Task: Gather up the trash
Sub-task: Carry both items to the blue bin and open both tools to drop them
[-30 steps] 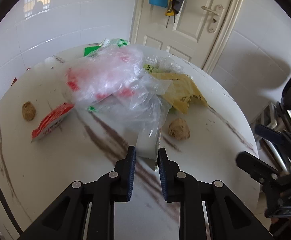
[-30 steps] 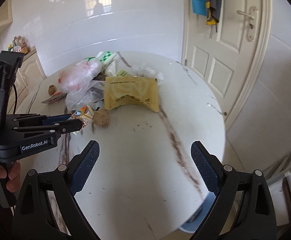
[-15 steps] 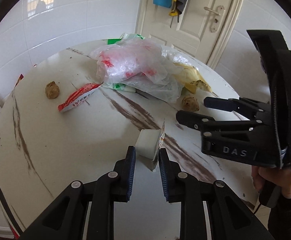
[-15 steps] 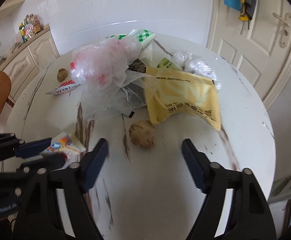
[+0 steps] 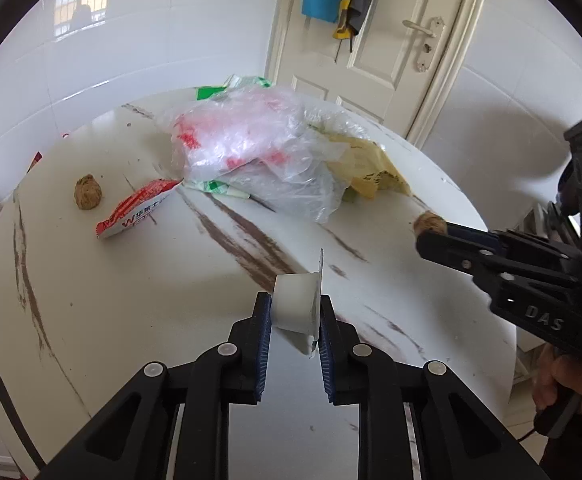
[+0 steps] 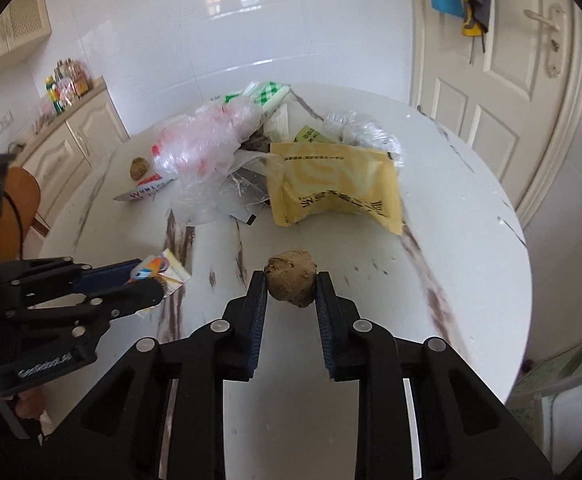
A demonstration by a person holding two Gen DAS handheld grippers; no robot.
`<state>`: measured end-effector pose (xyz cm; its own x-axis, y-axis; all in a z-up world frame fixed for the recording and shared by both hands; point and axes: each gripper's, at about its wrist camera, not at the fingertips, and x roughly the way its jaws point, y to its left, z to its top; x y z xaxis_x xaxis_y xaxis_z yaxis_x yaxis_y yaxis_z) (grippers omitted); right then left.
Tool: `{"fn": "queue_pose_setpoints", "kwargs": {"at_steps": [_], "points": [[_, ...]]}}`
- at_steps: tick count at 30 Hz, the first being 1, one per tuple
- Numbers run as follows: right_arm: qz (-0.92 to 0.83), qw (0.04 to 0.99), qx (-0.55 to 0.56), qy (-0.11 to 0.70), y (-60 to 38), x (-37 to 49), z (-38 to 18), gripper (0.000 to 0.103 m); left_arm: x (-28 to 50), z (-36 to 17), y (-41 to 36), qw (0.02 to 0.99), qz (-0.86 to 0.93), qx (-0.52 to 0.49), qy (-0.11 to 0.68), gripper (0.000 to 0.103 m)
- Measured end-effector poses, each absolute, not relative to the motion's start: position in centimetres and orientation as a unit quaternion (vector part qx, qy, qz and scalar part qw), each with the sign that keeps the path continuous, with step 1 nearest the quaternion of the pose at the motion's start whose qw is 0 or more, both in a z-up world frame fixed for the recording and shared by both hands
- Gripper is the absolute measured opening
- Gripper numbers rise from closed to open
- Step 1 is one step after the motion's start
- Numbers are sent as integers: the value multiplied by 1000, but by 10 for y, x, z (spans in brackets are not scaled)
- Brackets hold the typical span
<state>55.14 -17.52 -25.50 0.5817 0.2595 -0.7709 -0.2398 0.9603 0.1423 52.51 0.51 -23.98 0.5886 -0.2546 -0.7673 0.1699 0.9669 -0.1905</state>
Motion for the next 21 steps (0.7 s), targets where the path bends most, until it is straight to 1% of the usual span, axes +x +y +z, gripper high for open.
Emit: {"fn": "queue_pose_setpoints", "kwargs": {"at_steps": [4, 8, 16, 21], "points": [[138, 896, 32, 421, -198, 532, -242, 23, 517, -226, -12, 895, -129, -46, 425, 18], [125, 904, 46, 407, -225, 509, -230, 23, 507, -212, -45, 895, -156, -38, 415, 18], [51, 914, 80, 393, -312, 453, -220, 23, 489, -198, -148, 875, -244, -2, 417, 18], [1, 909, 107, 402, -364, 424, -232, 25, 487, -201, -219, 858, -282, 35, 428, 18]]}}
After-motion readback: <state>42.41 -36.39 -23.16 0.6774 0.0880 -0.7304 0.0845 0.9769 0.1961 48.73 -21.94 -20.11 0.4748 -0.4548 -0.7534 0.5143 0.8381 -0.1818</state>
